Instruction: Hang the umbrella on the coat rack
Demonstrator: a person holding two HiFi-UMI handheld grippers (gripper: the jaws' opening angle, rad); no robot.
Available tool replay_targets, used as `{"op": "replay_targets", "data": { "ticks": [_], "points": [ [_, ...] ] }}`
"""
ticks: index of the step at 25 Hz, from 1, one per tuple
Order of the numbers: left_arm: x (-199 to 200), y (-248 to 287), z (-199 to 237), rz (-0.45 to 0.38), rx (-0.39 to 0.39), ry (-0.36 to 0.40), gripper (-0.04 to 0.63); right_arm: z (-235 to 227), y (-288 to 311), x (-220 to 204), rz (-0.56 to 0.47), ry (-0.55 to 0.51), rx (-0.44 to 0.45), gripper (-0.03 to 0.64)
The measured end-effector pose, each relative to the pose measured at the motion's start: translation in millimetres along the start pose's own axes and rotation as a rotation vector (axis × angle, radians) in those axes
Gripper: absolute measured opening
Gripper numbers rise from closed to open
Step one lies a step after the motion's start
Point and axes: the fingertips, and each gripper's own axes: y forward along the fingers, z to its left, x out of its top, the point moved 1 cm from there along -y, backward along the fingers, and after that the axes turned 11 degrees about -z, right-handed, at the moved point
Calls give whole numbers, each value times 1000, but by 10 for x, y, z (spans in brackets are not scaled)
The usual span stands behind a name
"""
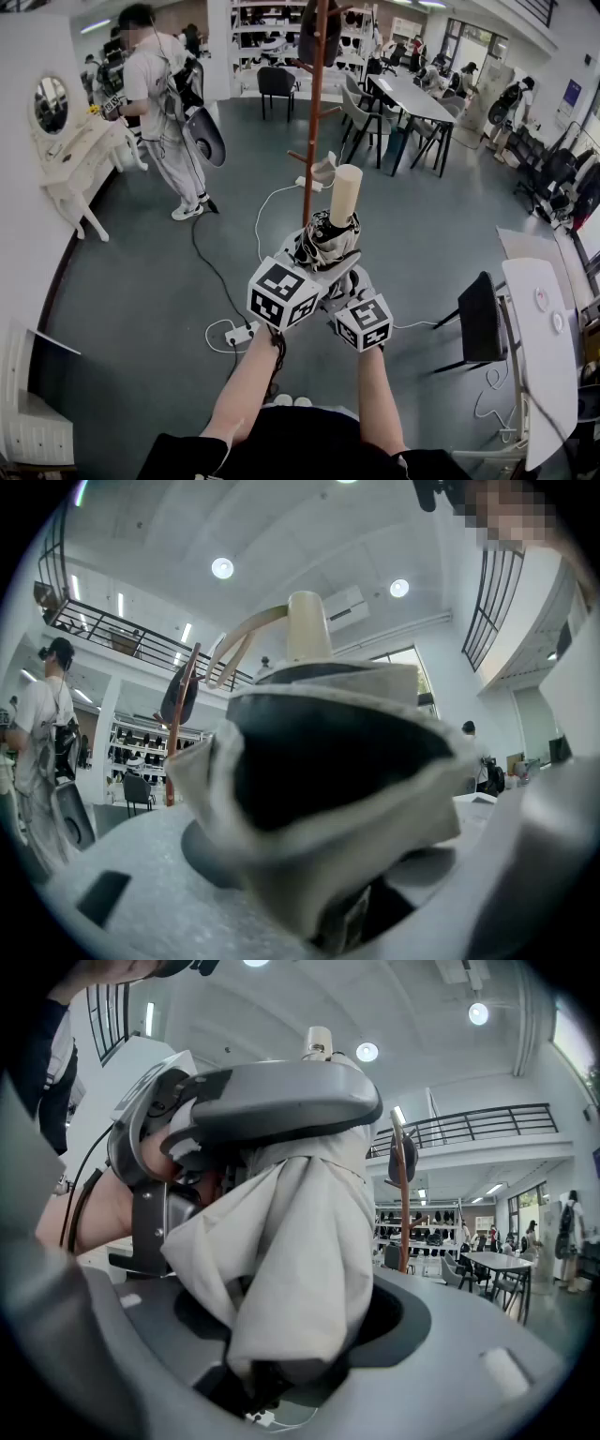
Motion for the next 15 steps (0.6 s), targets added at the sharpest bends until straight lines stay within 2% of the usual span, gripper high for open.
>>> {"op": "replay_targets", "data": {
  "ticks": [4,8,12,15],
  "points": [
    [18,-177,-64,1,2,-1,296,188,-37,-1,3,3,3,324],
    [-179,-85,280,-4,0,-12,296,13,244,-227,14,0,1,324],
    [-191,-86,88,-3,4,-17,296,47,50,-212,20,0,7,324],
    [-189,-75,176,-5,9,-28,296,23,123,-221,31,0,12,331]
  ]
}}
